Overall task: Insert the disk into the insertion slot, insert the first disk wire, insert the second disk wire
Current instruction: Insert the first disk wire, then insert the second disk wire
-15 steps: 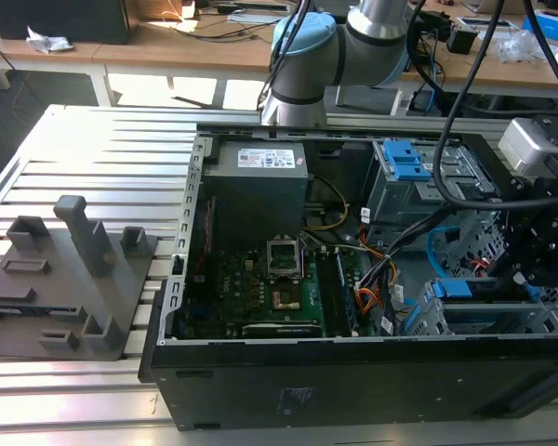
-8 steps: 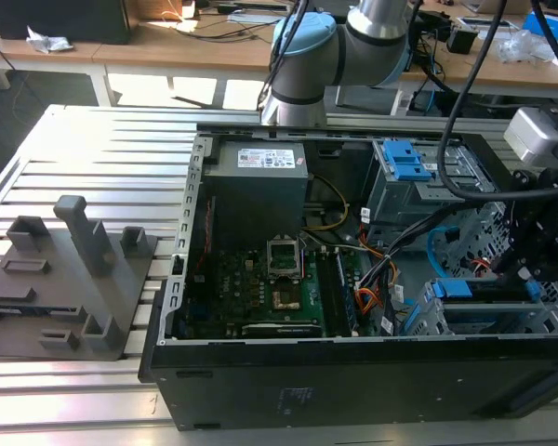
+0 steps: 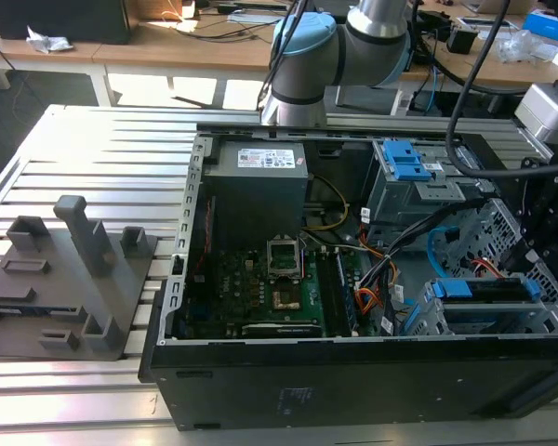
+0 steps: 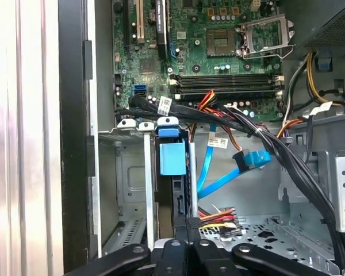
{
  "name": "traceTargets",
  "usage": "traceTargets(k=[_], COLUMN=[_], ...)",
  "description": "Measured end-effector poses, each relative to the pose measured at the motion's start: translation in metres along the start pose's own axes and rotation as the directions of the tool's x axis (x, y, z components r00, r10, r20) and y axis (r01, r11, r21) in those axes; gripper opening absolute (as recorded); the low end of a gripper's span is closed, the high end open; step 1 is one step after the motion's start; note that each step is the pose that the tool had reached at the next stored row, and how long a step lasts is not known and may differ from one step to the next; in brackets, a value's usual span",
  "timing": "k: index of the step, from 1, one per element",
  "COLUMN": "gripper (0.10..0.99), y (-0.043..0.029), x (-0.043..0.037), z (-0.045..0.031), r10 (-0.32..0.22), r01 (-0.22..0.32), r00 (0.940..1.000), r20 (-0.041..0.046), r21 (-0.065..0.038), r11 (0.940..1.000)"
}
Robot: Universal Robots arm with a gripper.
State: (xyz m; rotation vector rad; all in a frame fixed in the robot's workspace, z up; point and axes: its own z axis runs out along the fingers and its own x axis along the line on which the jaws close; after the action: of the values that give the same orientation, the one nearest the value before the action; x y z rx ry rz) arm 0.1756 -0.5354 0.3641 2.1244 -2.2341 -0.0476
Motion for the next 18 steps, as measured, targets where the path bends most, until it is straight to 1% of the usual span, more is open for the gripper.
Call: traceTargets(k=[2, 14, 18], gripper=[0.106, 0.106, 0.106], y=[0.0004, 0.0006, 0.0057], x=[-0.0002, -0.0002, 0.0001], z=[-0.0063, -0.007, -0.0067], r10=[0.0, 0.0, 0.0], r01=[0.0, 0.0, 0.0], r00=[1.0, 1.0, 1.0], r20=[0.0001, 0.0, 0.0], r21=[0.0, 0.0, 0.0], r11=[1.0, 1.0, 1.0])
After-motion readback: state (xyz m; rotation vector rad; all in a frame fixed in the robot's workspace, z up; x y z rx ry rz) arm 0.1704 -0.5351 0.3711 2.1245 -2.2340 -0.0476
